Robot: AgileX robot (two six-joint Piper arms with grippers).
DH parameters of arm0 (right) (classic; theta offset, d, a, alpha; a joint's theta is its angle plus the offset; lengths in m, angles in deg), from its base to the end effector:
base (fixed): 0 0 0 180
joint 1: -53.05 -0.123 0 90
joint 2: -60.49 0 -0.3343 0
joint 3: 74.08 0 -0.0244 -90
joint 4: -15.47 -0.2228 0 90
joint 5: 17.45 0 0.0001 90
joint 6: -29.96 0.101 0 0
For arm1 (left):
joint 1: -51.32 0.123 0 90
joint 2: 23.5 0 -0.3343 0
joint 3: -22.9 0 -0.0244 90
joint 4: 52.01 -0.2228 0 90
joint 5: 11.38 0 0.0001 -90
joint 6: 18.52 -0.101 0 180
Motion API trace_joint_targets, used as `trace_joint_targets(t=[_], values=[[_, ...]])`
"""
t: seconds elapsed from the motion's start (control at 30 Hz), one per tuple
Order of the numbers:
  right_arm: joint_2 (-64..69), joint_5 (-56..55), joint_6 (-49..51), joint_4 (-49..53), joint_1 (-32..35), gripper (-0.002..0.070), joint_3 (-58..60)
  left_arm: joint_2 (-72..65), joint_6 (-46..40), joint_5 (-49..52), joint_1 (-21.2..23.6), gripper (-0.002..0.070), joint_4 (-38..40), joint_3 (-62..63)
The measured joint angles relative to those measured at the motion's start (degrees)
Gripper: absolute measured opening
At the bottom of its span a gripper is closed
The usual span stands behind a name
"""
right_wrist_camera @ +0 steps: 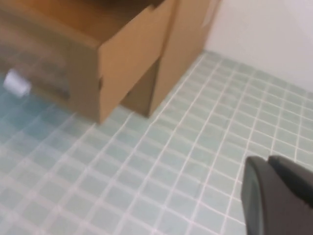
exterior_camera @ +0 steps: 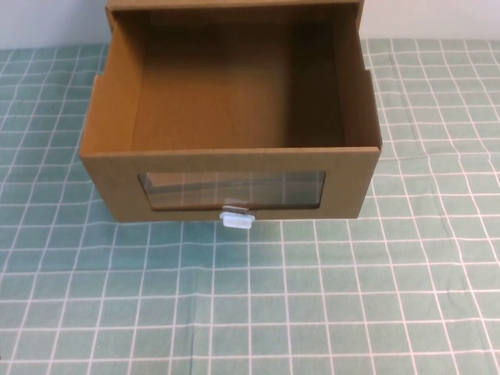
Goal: Open the shoe box
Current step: 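Pull the top drawer of the cardboard box fully open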
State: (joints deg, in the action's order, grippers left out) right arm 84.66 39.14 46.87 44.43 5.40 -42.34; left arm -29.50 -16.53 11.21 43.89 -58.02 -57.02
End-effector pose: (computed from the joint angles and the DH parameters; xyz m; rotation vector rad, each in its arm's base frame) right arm -0.0013 -0.0621 0.3750 -0.4937 1.8092 0.1768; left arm -0.0156 0.0061 0.1662 0.1538 1.8854 -0.0080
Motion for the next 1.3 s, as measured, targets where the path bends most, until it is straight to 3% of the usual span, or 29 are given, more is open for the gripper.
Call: trace_joint_targets(t=[0.2, 0.37, 0.63, 0.97, 1.3], values=[[-4.3, -12.9, 0.0, -17.8, 23.3, -0.0013, 4.2, 0.0, 0.0, 0.0, 0.0, -0.0005, 0.0, 0.0], [-4.7, -16.9, 0.0, -24.8, 33.0, -0.0013, 6.2, 0.0, 0.0, 0.0, 0.0, -0.0005, 0.0, 0.0], [-4.3, -28.9, 0.0, -24.7, 35.6, -0.0014, 19.5, 0.0, 0.0, 0.0, 0.0, -0.0005, 0.0, 0.0], [-14.1, -40.8, 0.0, -15.8, 39.9, -0.0014, 44.8, 0.0, 0.0, 0.0, 0.0, -0.0005, 0.0, 0.0], [-18.0, -33.2, -0.2, -15.6, 42.6, -0.0014, 48.0, 0.0, -0.1, 0.0, 0.0, -0.0005, 0.0, 0.0]])
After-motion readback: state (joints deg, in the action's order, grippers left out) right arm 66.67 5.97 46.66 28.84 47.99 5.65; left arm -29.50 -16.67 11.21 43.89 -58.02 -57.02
